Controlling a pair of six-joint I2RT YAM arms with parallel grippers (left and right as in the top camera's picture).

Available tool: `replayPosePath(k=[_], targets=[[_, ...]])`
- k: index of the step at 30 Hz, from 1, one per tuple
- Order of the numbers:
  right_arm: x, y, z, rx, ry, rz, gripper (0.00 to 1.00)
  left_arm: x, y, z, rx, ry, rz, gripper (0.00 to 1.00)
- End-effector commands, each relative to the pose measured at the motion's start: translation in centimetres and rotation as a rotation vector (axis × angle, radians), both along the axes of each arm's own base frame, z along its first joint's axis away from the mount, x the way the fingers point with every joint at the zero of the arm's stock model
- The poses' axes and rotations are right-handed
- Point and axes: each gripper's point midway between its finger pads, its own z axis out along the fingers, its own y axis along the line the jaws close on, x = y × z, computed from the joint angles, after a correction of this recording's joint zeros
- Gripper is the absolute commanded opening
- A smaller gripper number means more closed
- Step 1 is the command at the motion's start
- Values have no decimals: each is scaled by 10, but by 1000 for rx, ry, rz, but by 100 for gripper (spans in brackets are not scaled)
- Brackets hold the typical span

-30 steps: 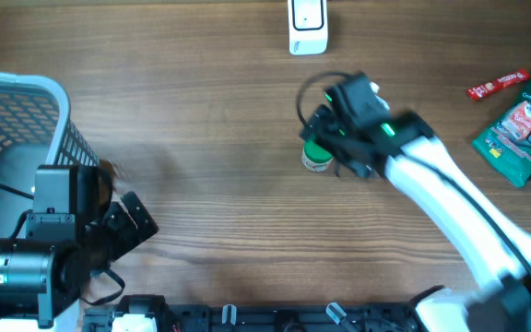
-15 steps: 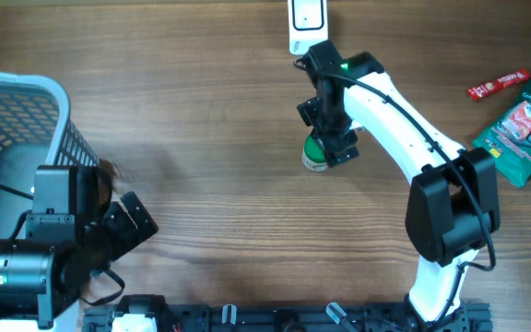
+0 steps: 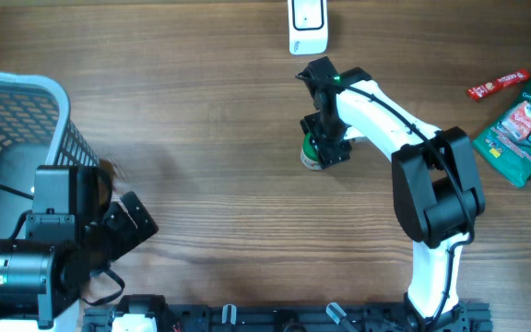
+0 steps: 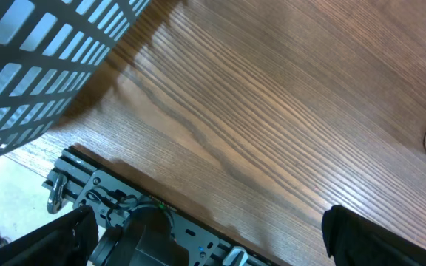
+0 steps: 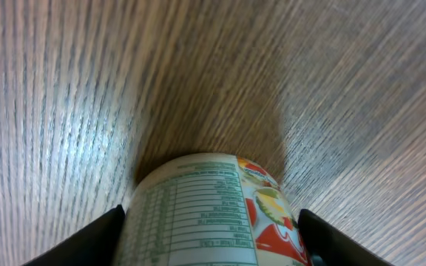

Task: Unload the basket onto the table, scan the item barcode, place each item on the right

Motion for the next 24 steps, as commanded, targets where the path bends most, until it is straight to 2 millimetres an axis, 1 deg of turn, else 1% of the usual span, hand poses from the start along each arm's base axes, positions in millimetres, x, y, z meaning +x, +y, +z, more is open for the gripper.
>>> replayPosePath(k=[1, 2, 3, 4, 6, 7, 9, 12, 14, 16, 19, 20, 22, 24], targets=[[-7, -4, -15, 25, 45, 118, 58, 0, -1, 1, -8, -6, 5, 100], [-4, -2, -11, 65, 30, 199, 57, 0, -1, 1, -8, -6, 4, 100], [3, 1, -1, 144, -7, 357, 56, 0, -1, 1, -8, -6, 5, 100], [0, 0, 11, 221, -19, 474, 54, 0, -1, 1, -8, -5, 5, 100], [-14, -5, 33, 327, -9, 588, 54, 0, -1, 1, -8, -6, 5, 100], [-20, -3, 45, 400, -28, 662, 54, 0, -1, 1, -8, -6, 5, 100], [-35, 9, 71, 567, -87, 835, 55, 0, -1, 1, -8, -6, 5, 100], [-64, 24, 92, 768, -98, 968, 54, 0, -1, 1, -8, -6, 5, 100], [-83, 30, 96, 855, -72, 993, 54, 0, -1, 1, -8, -5, 5, 100], [-102, 32, 90, 894, -15, 995, 54, 0, -1, 1, -7, -6, 5, 100], [-143, 43, 87, 1030, 73, 967, 50, 0, -1, 1, -8, -5, 5, 100], [-152, 44, 85, 1043, 104, 954, 49, 0, -1, 1, -8, -6, 5, 100], [-165, 43, 80, 1035, 179, 899, 48, 0, -1, 1, -8, -6, 5, 100], [-170, 45, 76, 1003, 246, 820, 47, 0, -1, 1, -7, -6, 5, 100]])
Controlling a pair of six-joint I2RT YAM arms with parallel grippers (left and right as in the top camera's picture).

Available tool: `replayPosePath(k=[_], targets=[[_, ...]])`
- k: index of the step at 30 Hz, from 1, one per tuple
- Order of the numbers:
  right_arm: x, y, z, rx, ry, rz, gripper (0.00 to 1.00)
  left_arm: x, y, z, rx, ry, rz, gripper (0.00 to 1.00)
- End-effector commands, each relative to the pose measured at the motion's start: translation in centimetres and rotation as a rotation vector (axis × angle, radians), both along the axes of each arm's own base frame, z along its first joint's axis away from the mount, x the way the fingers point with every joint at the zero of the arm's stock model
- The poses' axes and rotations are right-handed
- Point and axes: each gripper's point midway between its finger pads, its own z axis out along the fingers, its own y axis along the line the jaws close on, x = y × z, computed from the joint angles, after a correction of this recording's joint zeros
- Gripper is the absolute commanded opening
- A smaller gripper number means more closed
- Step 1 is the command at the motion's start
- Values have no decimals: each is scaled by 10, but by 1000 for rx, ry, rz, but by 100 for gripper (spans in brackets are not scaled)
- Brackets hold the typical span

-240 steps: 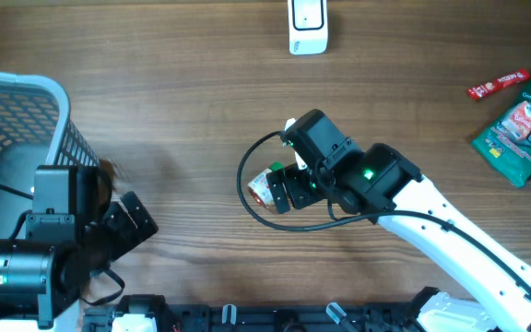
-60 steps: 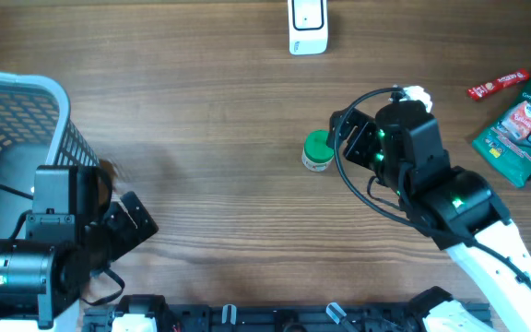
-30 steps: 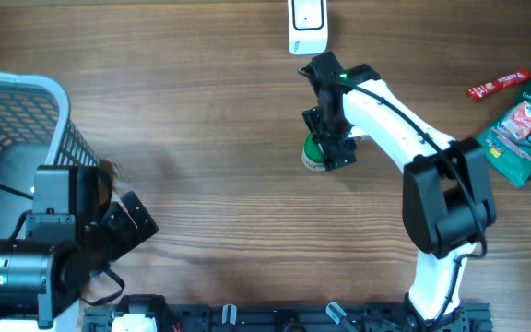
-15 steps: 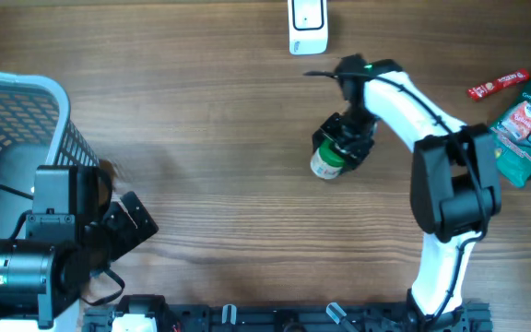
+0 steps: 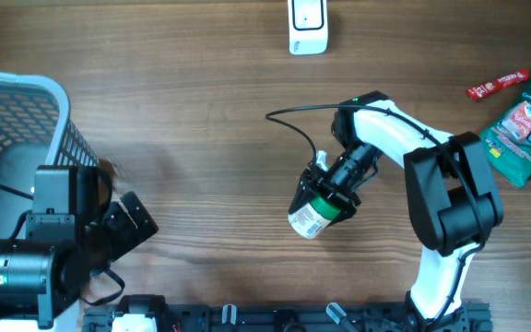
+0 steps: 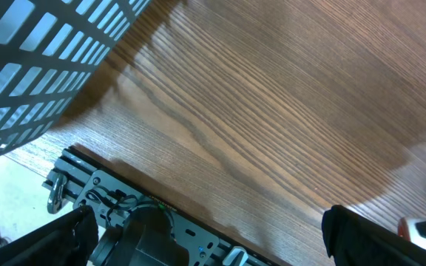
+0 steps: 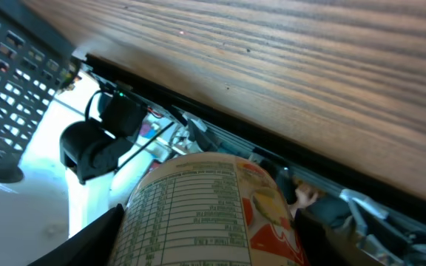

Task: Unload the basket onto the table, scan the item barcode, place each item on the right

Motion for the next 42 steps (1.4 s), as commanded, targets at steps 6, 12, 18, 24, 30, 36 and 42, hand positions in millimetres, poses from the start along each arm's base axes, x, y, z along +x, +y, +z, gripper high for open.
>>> replayPosePath(k=[6, 12, 18, 24, 30, 36, 42], targets=[[-9, 37, -6, -206, 161, -154, 47, 0, -1, 1, -8, -5, 5, 100], [-19, 34, 21, -143, 72, -89, 34, 0, -1, 1, -8, -5, 5, 100], [-6, -13, 93, -271, -480, -180, 36, 0, -1, 1, -8, -5, 5, 100], [48, -88, 184, -453, -1127, -624, 51, 0, -1, 1, -7, -5, 5, 100], [96, -117, 211, -604, -1335, -817, 58, 0, -1, 1, -8, -5, 5, 100], [183, -94, 191, -712, -1537, -676, 49, 0, -1, 1, -8, -5, 5, 100], [274, -46, 152, -673, -1757, -521, 49, 0, -1, 1, -8, -5, 5, 100]])
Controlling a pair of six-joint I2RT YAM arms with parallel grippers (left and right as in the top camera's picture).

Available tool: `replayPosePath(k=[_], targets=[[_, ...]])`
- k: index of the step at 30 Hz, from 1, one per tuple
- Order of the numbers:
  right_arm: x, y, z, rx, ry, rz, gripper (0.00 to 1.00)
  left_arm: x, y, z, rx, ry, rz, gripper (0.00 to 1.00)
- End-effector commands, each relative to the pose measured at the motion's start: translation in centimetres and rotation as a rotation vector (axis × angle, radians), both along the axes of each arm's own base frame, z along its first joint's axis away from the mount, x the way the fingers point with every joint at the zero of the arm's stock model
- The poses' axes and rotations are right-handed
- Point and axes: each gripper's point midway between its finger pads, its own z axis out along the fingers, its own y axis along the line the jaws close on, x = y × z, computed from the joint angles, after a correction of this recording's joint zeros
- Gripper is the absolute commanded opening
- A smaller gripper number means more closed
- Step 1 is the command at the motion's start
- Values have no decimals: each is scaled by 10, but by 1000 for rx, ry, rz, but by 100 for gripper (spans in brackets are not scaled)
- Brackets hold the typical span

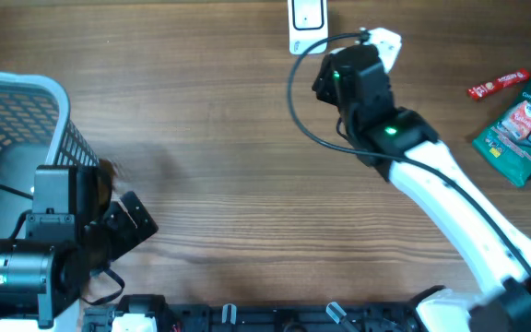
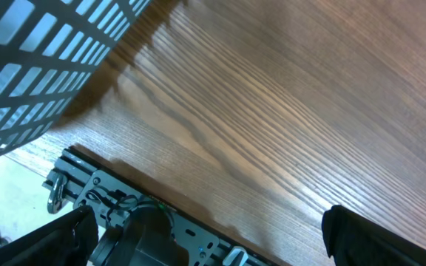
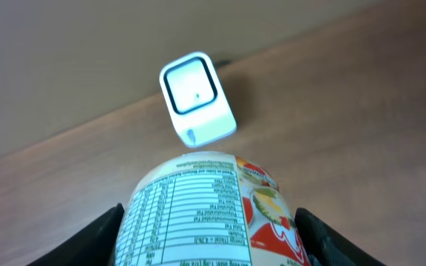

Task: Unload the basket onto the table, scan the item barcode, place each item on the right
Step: 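Hold the jar label up against the scanner, then carry the jar to the right edge and release it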

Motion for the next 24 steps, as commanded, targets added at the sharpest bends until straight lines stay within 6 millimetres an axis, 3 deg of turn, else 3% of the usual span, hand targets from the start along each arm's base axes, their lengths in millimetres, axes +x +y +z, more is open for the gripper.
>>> replayPosePath(k=[1, 5, 6, 10, 14, 18, 20, 22, 23, 24], targets=[[38, 15, -10, -150, -93, 82, 49, 0, -1, 1, -8, -6, 5, 100], [92, 32, -34, -242, -251, 141, 52, 0, -1, 1, -8, -6, 5, 100], [106, 29, -36, -231, -299, 120, 57, 0, -1, 1, -8, -6, 5, 100], [162, 25, -47, -161, -392, 149, 59, 0, -1, 1, -8, -6, 5, 100], [216, 40, -63, -129, -437, 186, 59, 0, -1, 1, -7, -6, 5, 100], [225, 49, -87, -72, -397, 193, 58, 0, -1, 1, -7, -6, 5, 100], [225, 49, -87, -80, -396, 196, 58, 0, -1, 1, -8, -6, 5, 100], [222, 40, -81, -97, -363, 168, 57, 0, -1, 1, -8, -6, 5, 100], [219, 32, -69, -111, -343, 146, 57, 0, -1, 1, -7, -6, 5, 100], [215, 19, -45, -117, -337, 131, 57, 0, -1, 1, -7, -6, 5, 100]])
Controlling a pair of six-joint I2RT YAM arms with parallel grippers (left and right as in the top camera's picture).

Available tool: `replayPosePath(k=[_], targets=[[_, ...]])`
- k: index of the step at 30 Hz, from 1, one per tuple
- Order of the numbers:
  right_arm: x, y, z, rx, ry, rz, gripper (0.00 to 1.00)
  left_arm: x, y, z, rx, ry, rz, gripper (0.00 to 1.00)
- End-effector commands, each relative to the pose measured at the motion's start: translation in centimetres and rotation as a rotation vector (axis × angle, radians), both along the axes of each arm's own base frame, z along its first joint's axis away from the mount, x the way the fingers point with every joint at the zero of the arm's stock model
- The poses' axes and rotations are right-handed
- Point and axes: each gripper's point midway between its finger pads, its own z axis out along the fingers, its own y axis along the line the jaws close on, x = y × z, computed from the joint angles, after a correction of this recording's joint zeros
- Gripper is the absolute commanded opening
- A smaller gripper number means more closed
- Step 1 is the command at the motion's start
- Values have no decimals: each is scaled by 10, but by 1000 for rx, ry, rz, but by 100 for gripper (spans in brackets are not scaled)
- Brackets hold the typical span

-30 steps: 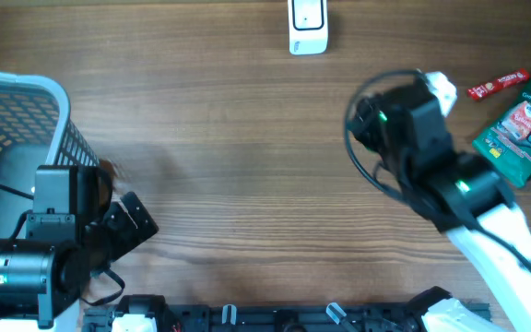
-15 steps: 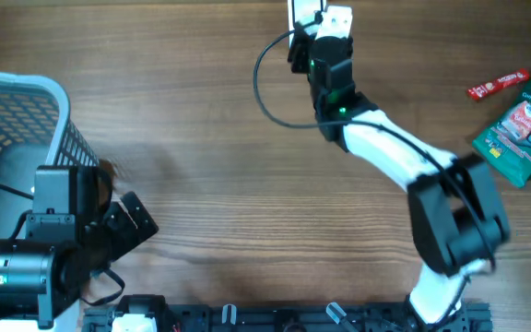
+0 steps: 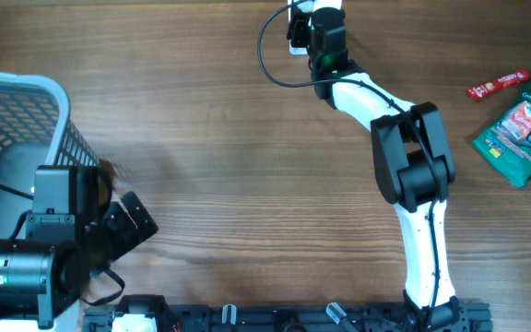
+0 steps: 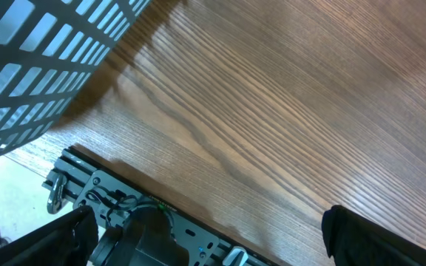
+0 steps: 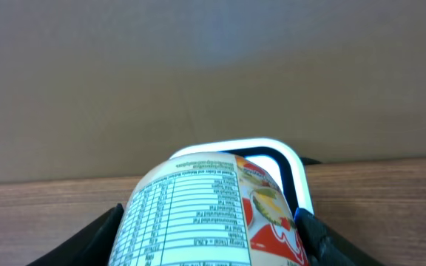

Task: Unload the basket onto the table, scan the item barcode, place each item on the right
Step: 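Carry the jar to the right edge and release it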

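My right gripper [image 5: 209, 240] is shut on a small can [image 5: 209, 210] with a white nutrition label and a red fruit picture. The can is held right in front of the white barcode scanner [image 5: 296, 164], whose rim shows just behind it. In the overhead view the right gripper [image 3: 319, 26] sits at the table's far edge over the scanner [image 3: 294, 37] and hides the can. My left gripper [image 3: 129, 224] rests at the near left, open and empty, with its dark fingers [image 4: 361, 236] wide apart.
A grey mesh basket [image 3: 21, 101] stands at the left, beside my left arm. Green snack packets [image 3: 524, 124] and a red bar [image 3: 498, 85] lie at the far right. The right arm's black cable [image 3: 270, 55] loops near the scanner.
My right gripper has moved with the can from a little short of the scanner to right at it. The scanner now sits close behind the can. The left arm has not moved.
First my right gripper was shut on the can standing mid-table. Then it held the can lifted and tilted toward the near edge. After that the can pointed at the scanner from a short way off, and now it is up against it.
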Motion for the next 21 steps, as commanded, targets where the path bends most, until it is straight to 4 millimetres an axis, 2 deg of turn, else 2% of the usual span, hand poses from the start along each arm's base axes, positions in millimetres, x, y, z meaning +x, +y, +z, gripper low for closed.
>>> replayPosePath(k=[1, 2, 3, 4, 5, 6, 8, 9, 12, 14, 16, 18, 19, 20, 21], targets=[[-6, -33, 99, 29, -66, -67, 57, 0, -1, 1, -8, -6, 5, 100], [-12, -46, 116, 26, -48, -84, 57, 0, -1, 1, -8, -5, 5, 100], [-23, -69, 130, 32, -1, -121, 57, 0, -1, 1, -8, -6, 5, 100], [-31, -94, 133, 43, 55, -165, 57, 0, -1, 1, -8, -6, 5, 100], [-40, -122, 128, 40, 123, -215, 57, 0, -1, 1, -8, -6, 5, 100], [-58, -166, 103, 44, 264, -300, 57, 0, -1, 1, -8, -6, 5, 100], [-101, -232, 49, 92, 536, -455, 54, 0, -1, 1, -8, -5, 5, 100], [-122, -259, 29, 118, 643, -511, 54, 0, -1, 1, -8, -6, 5, 100], [-169, -324, -14, 206, 847, -568, 54, 0, -1, 1, -8, -6, 5, 100], [-190, -362, -46, 264, 915, -616, 55, 0, -1, 1, -8, -6, 5, 100], [-201, -380, -76, 300, 971, -632, 56, 0, -1, 1, -8, -6, 5, 100], [-211, -387, -105, 318, 1036, -646, 56, 0, -1, 1, -8, -6, 5, 100], [-212, -388, -111, 321, 1044, -649, 57, 0, -1, 1, -8, -6, 5, 100], [-209, -390, -114, 320, 1034, -648, 64, 0, -1, 1, -8, -6, 5, 100], [-202, -390, -106, 330, 1010, -636, 76, 0, -1, 1, -8, -6, 5, 100]])
